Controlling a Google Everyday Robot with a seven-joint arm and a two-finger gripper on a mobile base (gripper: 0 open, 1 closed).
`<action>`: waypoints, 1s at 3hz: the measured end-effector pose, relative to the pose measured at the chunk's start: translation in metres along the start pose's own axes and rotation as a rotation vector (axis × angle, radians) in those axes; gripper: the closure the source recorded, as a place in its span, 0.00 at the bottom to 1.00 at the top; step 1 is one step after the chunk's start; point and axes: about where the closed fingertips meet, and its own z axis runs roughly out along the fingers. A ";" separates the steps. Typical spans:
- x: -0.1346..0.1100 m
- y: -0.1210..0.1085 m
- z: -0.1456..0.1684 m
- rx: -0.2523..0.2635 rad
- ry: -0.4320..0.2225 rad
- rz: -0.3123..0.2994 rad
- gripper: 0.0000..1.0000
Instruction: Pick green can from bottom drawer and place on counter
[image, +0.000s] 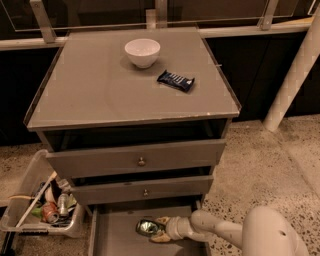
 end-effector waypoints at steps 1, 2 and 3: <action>0.000 0.000 0.000 0.000 0.000 0.000 0.64; 0.000 0.001 0.000 -0.002 0.000 0.004 0.87; -0.005 0.004 -0.012 -0.021 0.024 0.010 1.00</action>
Offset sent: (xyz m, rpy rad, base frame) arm 0.0002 -0.0033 0.0012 0.0037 0.0202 -0.0095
